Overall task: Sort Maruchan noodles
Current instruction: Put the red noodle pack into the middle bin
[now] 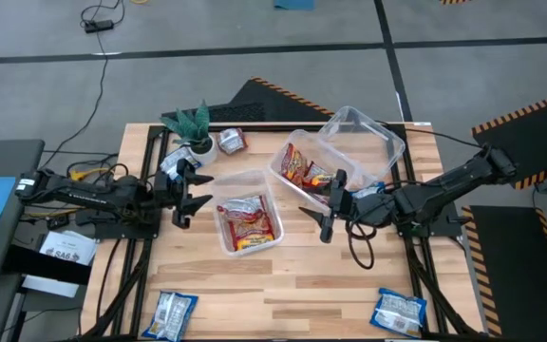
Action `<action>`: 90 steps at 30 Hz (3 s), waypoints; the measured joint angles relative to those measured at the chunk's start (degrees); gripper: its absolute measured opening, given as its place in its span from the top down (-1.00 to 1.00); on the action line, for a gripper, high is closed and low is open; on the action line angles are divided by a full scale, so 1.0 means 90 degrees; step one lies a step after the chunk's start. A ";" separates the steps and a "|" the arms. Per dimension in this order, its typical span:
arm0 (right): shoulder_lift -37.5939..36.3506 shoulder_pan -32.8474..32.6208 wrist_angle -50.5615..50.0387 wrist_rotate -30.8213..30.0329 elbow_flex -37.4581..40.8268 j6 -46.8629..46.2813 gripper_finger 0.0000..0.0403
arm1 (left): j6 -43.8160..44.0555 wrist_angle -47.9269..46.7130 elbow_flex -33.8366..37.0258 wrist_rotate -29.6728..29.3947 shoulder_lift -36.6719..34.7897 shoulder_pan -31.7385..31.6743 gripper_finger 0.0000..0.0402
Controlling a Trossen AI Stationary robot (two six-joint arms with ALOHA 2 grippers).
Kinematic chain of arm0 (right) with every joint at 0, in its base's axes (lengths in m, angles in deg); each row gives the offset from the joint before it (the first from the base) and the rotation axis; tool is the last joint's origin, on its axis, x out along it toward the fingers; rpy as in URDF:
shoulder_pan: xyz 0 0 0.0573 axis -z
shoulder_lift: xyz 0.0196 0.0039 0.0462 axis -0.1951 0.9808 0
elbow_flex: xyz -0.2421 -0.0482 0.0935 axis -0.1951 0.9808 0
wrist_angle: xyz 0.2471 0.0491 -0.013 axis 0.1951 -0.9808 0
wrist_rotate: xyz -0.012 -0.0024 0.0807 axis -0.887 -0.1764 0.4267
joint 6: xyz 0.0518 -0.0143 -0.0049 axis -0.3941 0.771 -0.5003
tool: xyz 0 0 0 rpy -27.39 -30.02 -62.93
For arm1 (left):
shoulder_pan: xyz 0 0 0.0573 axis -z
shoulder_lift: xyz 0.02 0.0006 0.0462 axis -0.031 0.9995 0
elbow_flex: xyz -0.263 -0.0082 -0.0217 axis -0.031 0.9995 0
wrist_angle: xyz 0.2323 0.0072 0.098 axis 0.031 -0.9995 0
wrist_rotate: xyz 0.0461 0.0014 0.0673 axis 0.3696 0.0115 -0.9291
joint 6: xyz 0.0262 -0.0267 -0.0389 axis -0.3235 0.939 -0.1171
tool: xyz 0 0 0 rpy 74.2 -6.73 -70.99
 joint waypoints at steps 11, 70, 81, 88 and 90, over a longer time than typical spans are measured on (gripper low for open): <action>-0.0002 0.0000 0.0005 0.0001 0.0000 0.0000 -0.29 | 0.0042 -0.0095 0.0000 -0.0027 0.0002 -0.0002 -0.16; -0.0005 0.0144 -0.0241 0.0032 -0.0007 -0.0035 -0.29 | 0.1407 -0.8214 -0.6655 -0.0094 0.5426 -0.4003 -0.01; -0.0005 0.0172 -0.0325 0.0046 -0.0007 -0.0233 -0.29 | 0.1149 -0.9675 -0.8411 -0.0229 0.7463 -0.4110 0.03; -0.0005 0.0172 -0.0388 0.0051 -0.0007 -0.0335 -0.29 | 0.0419 -1.0118 -0.8541 -0.0033 0.7953 -0.4413 0.03; -0.0005 0.0172 -0.0393 0.0051 -0.0007 -0.0338 -0.29 | 0.0335 -1.0116 -0.8539 -0.0027 0.8025 -0.4552 0.03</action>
